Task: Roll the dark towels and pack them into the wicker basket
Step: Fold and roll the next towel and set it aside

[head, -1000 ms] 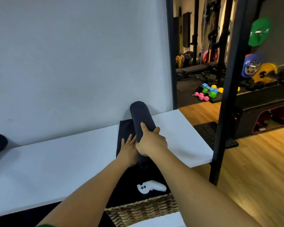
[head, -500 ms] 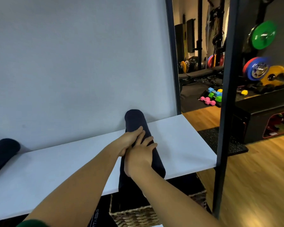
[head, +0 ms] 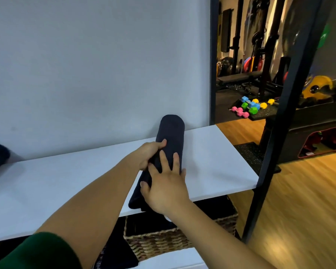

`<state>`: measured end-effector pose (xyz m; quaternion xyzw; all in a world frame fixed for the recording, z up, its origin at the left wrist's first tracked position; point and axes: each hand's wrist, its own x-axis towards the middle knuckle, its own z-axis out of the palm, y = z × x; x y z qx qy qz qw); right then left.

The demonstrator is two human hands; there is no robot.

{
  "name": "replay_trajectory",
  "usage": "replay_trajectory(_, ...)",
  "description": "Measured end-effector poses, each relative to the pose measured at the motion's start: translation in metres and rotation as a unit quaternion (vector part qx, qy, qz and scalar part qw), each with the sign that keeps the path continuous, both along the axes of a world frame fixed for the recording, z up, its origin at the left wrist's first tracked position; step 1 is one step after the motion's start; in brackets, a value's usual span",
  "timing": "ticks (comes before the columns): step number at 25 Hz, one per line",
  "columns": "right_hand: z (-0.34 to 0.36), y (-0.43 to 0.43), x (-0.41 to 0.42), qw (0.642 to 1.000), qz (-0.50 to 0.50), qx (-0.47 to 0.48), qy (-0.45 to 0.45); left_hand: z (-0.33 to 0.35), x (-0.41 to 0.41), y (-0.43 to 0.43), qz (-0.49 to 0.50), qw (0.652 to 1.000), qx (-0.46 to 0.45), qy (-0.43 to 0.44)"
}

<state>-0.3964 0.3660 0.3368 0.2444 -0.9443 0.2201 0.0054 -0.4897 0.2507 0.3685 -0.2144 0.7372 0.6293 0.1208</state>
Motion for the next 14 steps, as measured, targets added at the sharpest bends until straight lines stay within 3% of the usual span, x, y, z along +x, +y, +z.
replay_trajectory(2,0.001,-0.017,0.005,0.998,-0.031,0.054,-0.009,0.013,-0.001,0.001,-0.039,0.998,-0.053,-0.011)
replay_trajectory(3,0.003,-0.025,0.006,0.995,-0.044,0.089,-0.014,0.019,-0.003,0.005,-0.060,0.990,-0.130,-0.015)
replay_trajectory(5,0.008,-0.042,0.007,0.984,-0.061,0.168,-0.016,0.029,-0.003,0.020,-0.088,0.945,-0.314,-0.013)
replay_trajectory(6,0.011,-0.050,0.008,0.978,-0.064,0.199,-0.019,0.030,-0.001,0.027,-0.106,0.926,-0.361,-0.011)
replay_trajectory(8,0.016,-0.054,0.013,0.975,-0.041,0.217,-0.032,0.025,0.002,0.030,-0.146,0.925,-0.351,-0.019)
replay_trajectory(12,0.018,-0.003,0.027,0.989,0.117,-0.011,-0.087,0.017,0.007,0.009,-0.197,0.917,-0.346,-0.009)
replay_trajectory(14,0.026,0.038,0.021,0.973,0.140,-0.137,-0.120,0.014,0.012,0.012,-0.240,0.870,-0.429,0.036)
